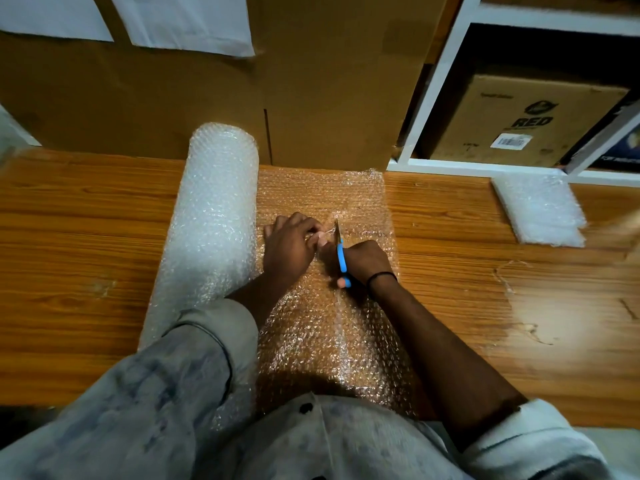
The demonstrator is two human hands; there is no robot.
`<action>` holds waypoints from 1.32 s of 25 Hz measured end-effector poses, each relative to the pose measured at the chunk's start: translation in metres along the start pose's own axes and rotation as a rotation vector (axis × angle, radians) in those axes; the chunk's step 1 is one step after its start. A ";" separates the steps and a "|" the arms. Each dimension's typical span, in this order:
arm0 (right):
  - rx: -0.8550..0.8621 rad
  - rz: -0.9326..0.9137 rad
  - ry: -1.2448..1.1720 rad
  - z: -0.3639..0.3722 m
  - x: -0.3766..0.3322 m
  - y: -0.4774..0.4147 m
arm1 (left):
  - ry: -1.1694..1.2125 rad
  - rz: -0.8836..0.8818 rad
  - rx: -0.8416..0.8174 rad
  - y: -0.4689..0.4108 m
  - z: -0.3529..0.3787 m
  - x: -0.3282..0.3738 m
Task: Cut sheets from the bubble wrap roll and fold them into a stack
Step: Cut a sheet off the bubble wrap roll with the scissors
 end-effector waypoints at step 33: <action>-0.005 0.062 -0.202 -0.001 -0.042 -0.057 | 0.060 0.033 0.087 -0.002 0.007 -0.003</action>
Point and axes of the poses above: each hand's wrist, its own y-axis away from the middle knuckle, its own z-axis out of the palm, x = y × z, the point moved 1 cm from there along -y, towards the middle knuckle
